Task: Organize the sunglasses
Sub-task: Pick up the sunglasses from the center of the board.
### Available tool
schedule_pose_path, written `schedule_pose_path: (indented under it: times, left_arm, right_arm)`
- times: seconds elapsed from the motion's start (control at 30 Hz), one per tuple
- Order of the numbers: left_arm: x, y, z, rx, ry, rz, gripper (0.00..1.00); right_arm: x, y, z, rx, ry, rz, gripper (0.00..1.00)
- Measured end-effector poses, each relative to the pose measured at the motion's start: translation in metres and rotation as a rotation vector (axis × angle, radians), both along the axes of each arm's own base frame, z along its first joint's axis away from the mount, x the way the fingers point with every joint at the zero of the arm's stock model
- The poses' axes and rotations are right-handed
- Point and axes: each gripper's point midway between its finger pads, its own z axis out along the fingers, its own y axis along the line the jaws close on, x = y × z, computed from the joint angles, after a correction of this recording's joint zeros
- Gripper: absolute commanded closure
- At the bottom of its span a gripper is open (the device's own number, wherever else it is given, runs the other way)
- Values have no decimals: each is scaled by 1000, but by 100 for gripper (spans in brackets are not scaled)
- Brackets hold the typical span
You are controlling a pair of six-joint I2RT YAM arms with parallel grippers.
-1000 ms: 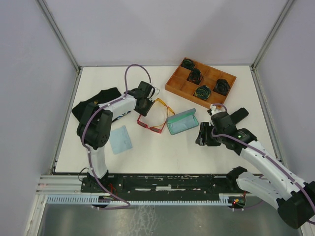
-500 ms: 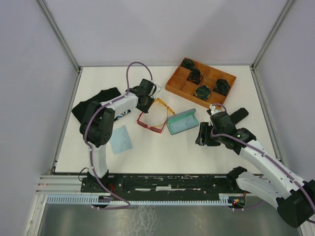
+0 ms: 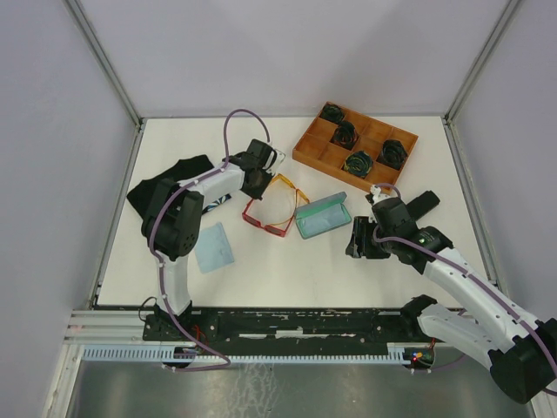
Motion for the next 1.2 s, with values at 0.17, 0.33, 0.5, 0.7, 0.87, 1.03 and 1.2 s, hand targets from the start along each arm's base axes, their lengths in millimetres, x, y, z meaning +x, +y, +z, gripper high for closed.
schedule_pose_path:
  times: [0.17, 0.33, 0.5, 0.7, 0.87, 1.03, 1.2]
  left_arm:
    - [-2, 1, 5, -1, 0, -1, 96]
    - [-3, 1, 33, -28, -48, -1, 97]
    - [-1, 0, 59, -56, -100, -1, 97]
    - [-10, 8, 72, -50, -117, 10, 97]
    - [-17, 19, 87, -28, -141, 30, 97]
    - [-23, 22, 121, -64, -214, 36, 97]
    - [-42, 14, 177, -209, -357, 2, 97]
  right_arm:
    - [0, 0, 0, 0, -1, 0, 42]
    - [-1, -1, 1, 1, -5, 1, 42]
    - [-2, -2, 4, 4, -14, 1, 42]
    - [-2, -4, 7, 2, -30, -5, 41]
    - [0, -5, 21, 18, -80, -8, 41]
    - [3, -6, 44, 51, -168, -8, 40]
    - [6, -12, 72, 83, -277, -31, 40]
